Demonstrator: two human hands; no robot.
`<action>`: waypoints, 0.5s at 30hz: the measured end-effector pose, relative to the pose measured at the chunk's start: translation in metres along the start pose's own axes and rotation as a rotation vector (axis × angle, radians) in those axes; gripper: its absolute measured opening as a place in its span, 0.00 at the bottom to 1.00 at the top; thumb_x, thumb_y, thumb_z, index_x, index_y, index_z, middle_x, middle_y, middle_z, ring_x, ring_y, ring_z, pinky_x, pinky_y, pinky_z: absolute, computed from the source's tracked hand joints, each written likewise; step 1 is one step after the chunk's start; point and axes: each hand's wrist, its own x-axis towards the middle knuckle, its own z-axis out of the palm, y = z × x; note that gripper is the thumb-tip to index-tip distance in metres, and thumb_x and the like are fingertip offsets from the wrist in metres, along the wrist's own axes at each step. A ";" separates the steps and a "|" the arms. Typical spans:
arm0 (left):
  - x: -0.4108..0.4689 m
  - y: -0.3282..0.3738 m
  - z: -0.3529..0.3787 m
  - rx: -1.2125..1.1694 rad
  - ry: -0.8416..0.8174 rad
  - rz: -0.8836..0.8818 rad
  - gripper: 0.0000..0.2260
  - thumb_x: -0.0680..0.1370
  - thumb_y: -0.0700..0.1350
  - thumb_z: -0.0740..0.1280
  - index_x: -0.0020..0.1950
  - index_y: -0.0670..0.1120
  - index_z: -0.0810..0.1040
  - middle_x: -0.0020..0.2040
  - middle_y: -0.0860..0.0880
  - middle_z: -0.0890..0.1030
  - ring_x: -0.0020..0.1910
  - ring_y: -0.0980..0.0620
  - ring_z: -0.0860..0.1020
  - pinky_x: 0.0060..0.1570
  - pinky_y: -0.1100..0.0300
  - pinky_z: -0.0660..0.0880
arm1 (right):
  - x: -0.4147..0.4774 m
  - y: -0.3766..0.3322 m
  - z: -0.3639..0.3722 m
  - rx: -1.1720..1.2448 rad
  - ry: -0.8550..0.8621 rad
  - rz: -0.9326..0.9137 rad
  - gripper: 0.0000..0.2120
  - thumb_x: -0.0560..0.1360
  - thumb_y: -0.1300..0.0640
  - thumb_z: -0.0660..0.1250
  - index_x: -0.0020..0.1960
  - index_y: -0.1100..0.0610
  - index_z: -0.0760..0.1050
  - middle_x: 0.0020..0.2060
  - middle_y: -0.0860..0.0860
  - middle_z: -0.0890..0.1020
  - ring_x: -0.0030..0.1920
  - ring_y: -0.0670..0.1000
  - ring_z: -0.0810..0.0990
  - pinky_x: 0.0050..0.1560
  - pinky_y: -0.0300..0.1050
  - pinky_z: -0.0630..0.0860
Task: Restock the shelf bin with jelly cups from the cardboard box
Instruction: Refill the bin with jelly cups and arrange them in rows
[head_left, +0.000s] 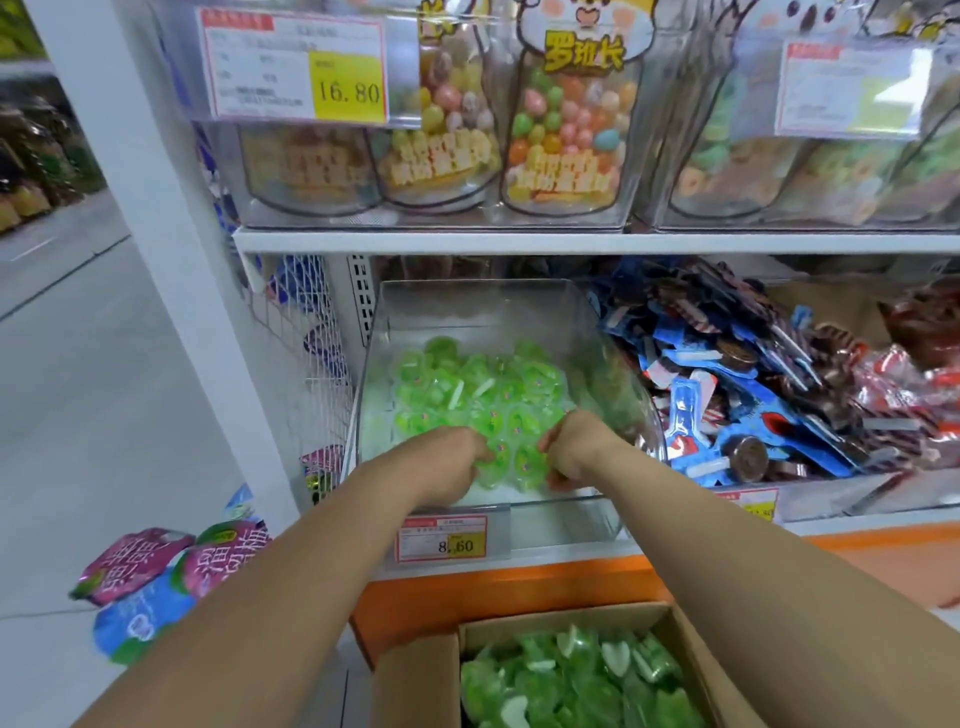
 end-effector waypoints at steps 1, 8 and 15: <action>-0.001 -0.001 0.000 0.007 -0.004 0.011 0.20 0.80 0.40 0.59 0.72 0.50 0.69 0.74 0.47 0.66 0.71 0.46 0.65 0.69 0.52 0.64 | 0.001 0.000 0.001 -0.012 -0.011 0.006 0.15 0.75 0.70 0.61 0.62 0.67 0.73 0.57 0.64 0.79 0.44 0.54 0.81 0.30 0.36 0.75; -0.004 -0.003 0.000 0.046 0.033 0.076 0.20 0.81 0.40 0.57 0.73 0.50 0.66 0.77 0.52 0.59 0.75 0.48 0.59 0.72 0.53 0.58 | 0.000 0.002 -0.003 -0.155 -0.059 -0.032 0.16 0.76 0.67 0.60 0.64 0.66 0.73 0.59 0.62 0.78 0.58 0.57 0.79 0.33 0.34 0.73; -0.003 0.003 -0.011 -0.046 0.177 -0.032 0.16 0.80 0.44 0.62 0.66 0.53 0.74 0.68 0.48 0.74 0.64 0.48 0.74 0.62 0.55 0.71 | -0.039 -0.004 -0.024 -0.371 0.154 -0.403 0.13 0.78 0.61 0.60 0.60 0.58 0.76 0.58 0.54 0.79 0.58 0.53 0.77 0.55 0.36 0.68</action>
